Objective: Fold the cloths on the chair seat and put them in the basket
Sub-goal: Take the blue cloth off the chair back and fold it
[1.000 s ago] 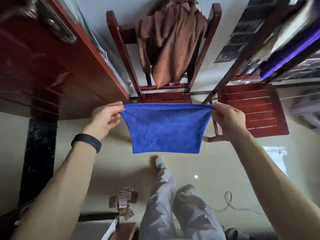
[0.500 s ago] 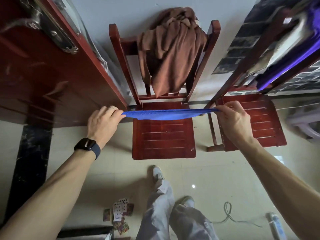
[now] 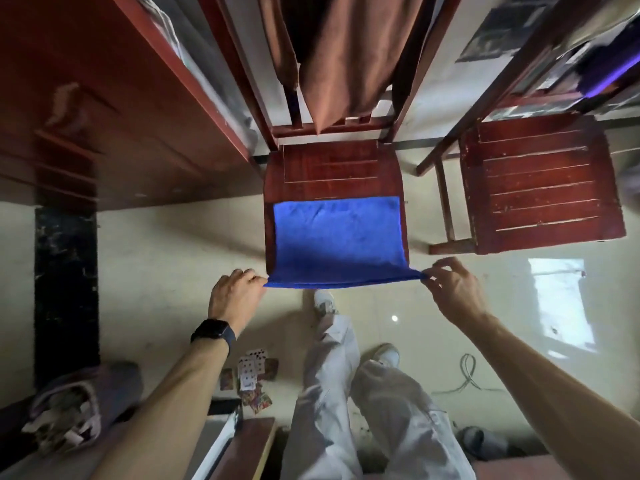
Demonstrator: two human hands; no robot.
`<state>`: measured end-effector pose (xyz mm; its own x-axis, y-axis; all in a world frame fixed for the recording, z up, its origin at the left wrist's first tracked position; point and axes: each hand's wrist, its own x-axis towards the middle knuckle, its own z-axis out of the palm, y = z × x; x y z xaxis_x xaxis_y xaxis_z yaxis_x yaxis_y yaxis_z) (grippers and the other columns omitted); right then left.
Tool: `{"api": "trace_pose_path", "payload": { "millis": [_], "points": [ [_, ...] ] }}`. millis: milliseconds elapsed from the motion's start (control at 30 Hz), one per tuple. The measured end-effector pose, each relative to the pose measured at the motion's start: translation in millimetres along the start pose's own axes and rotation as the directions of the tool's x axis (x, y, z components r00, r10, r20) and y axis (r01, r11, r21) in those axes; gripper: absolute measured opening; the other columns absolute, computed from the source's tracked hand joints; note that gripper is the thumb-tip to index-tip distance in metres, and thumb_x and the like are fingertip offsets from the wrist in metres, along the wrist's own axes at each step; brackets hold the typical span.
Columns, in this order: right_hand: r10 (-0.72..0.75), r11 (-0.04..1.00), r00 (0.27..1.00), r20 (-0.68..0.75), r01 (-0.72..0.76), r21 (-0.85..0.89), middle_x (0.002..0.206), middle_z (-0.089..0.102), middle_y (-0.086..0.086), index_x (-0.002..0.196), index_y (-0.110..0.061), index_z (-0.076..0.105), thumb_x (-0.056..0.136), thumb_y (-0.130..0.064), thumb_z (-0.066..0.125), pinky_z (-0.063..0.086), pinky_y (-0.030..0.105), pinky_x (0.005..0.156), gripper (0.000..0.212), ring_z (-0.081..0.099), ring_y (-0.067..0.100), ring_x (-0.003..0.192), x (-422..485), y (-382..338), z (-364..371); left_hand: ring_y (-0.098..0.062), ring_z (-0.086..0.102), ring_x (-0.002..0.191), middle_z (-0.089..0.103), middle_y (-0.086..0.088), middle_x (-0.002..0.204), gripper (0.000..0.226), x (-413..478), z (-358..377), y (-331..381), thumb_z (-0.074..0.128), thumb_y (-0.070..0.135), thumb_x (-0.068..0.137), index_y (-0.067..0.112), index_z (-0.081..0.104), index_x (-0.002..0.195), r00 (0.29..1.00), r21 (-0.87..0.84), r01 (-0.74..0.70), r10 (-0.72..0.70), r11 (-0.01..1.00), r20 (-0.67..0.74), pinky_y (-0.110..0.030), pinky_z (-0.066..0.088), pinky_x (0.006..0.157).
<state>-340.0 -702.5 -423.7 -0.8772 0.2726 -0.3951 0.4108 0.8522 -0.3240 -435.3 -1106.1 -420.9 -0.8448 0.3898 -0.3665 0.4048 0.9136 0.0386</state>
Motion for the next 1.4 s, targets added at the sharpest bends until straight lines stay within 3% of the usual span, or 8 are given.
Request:
{"api": "trace_pose_path", "payload": {
  "millis": [167,300,433,533,700,900,1233,1400],
  "points": [
    [0.137,0.967,0.988,0.066,-0.148,0.210,0.105,0.070,0.003,0.097,-0.015,0.079,0.087,-0.020,0.077,0.055,0.036,0.080,0.011,0.069,0.025,0.084,15.8,14.2,39.5,-0.020,0.062,0.098,0.071,0.007,0.102,0.017,14.3,37.5,0.3,0.065,0.038,0.091,0.026,0.074,0.099,0.954,-0.413,0.287,-0.221,0.864,0.201,-0.032,0.049,0.075],
    [0.273,0.862,0.929,0.252,-0.352,0.365,0.089,0.072,-0.002,0.084,-0.028,0.072,0.091,-0.026,0.070,0.051,0.036,0.080,0.008,0.065,0.022,0.084,56.6,12.9,47.8,-0.014,0.067,0.086,0.075,0.006,0.090,0.018,56.6,51.7,-12.2,0.076,0.035,0.085,0.019,0.075,0.092,0.839,-0.745,0.536,-0.344,0.396,0.421,-0.025,0.047,0.077],
    [0.364,0.659,0.901,0.237,-0.429,0.618,0.078,0.067,-0.007,0.085,-0.023,0.070,0.091,-0.022,0.073,0.048,0.025,0.071,0.007,0.061,0.013,0.072,107.1,8.3,58.2,-0.015,0.062,0.085,0.069,0.002,0.090,0.014,108.2,59.9,-17.7,0.072,0.031,0.090,0.017,0.069,0.089,0.794,-0.851,0.522,-0.396,0.056,0.461,-0.030,0.048,0.080],
    [0.388,0.682,0.912,0.136,-0.383,0.623,0.080,0.066,-0.009,0.099,-0.021,0.067,0.095,-0.030,0.067,0.046,0.016,0.060,0.010,0.062,0.010,0.072,145.9,-1.0,71.5,-0.022,0.065,0.092,0.070,-0.007,0.101,0.016,148.1,73.6,-17.3,0.071,0.030,0.091,0.016,0.068,0.096,0.766,-0.871,0.479,-0.432,-0.110,0.476,-0.036,0.055,0.084],
    [0.430,0.706,0.902,0.044,-0.366,0.606,0.087,0.062,0.002,0.110,-0.018,0.064,0.100,-0.035,0.057,0.042,0.018,0.055,0.021,0.054,0.014,0.069,189.1,-7.6,101.7,-0.019,0.065,0.085,0.071,0.001,0.090,0.027,190.4,107.9,-21.7,0.068,0.053,0.080,0.027,0.067,0.085,0.744,-0.875,0.482,-0.546,0.040,0.385,-0.049,0.055,0.088],
    [0.506,0.721,0.863,-0.001,-0.422,0.550,0.097,0.065,-0.003,0.114,-0.014,0.070,0.096,-0.033,0.063,0.043,0.026,0.079,0.027,0.059,0.015,0.089,201.1,-9.5,114.1,-0.017,0.056,0.089,0.063,0.001,0.096,0.029,200.7,118.7,-13.8,0.058,0.033,0.098,0.009,0.065,0.113,0.782,-0.764,0.508,-0.585,0.397,0.216,-0.021,0.037,0.078],
    [0.472,0.746,0.881,0.020,-0.412,0.523,0.097,0.066,-0.006,0.111,-0.023,0.070,0.096,-0.031,0.061,0.042,0.027,0.076,0.019,0.061,0.018,0.087,195.0,-11.9,100.4,-0.010,0.056,0.083,0.065,0.006,0.091,0.015,180.5,111.5,-12.5,0.058,0.027,0.099,0.014,0.064,0.105,0.846,-0.797,0.361,-0.530,0.485,0.061,-0.016,0.036,0.072],
    [0.466,0.772,0.884,-0.013,-0.400,0.494,0.095,0.067,-0.007,0.109,-0.020,0.072,0.095,-0.032,0.063,0.039,0.024,0.078,0.020,0.059,0.014,0.087,188.3,-13.0,95.3,-0.013,0.056,0.086,0.064,0.005,0.094,0.016,168.5,106.0,-11.5,0.053,0.026,0.101,0.014,0.062,0.107,0.824,-0.804,0.373,-0.564,0.463,0.057,-0.017,0.036,0.073]
  ]
}}
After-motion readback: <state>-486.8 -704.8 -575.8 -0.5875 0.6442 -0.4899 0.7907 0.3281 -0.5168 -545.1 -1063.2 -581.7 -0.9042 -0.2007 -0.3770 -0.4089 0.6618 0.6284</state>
